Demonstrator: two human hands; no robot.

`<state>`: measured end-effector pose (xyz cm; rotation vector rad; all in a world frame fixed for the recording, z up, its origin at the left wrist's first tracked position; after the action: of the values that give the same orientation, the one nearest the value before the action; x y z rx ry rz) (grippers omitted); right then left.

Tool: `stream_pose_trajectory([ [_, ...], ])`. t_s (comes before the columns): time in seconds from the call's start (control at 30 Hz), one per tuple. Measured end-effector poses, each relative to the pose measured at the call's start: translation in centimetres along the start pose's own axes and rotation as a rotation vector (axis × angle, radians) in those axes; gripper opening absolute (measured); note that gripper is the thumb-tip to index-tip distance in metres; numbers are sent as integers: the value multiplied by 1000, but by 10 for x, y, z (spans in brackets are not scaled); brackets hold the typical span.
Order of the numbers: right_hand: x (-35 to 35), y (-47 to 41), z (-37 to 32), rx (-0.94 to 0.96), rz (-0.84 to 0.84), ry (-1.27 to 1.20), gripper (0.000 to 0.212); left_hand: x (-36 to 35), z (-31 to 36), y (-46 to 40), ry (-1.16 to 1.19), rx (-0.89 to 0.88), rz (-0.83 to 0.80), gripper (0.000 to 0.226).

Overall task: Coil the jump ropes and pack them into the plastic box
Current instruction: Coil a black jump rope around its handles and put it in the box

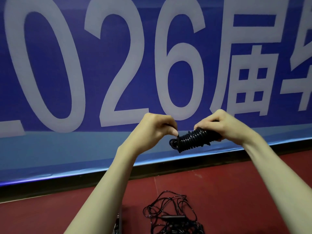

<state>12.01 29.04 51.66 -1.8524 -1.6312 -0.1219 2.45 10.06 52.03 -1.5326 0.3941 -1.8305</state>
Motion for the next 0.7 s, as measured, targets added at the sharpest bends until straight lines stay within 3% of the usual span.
stream_pose_trajectory([
  [0.17,-6,0,-4,67,-27,-212,40,-1,5,1,432,112,48,5],
  [0.27,-5,-2,-4,101,1,-306,45,-12,7,-1,537,200,115,27],
  [0.4,4,-4,-2,133,234,-462,39,-28,17,-9,786,278,205,50],
  [0.5,7,-6,-2,162,396,-578,28,-37,23,-15,998,301,220,35],
  [0.7,8,-6,-3,167,600,-555,29,-38,17,-16,680,379,350,21],
])
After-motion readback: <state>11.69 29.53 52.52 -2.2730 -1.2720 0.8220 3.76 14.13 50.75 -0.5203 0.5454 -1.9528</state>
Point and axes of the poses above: each hand's wrist, its own y-axis away from the middle knuckle, its own x-axis out of the back of the hand, z = x × y, the point moved 3 cm from there along -y, towards the middle knuckle, and after that the axes turned 10 degrees about -y, right-handed, at the moved point
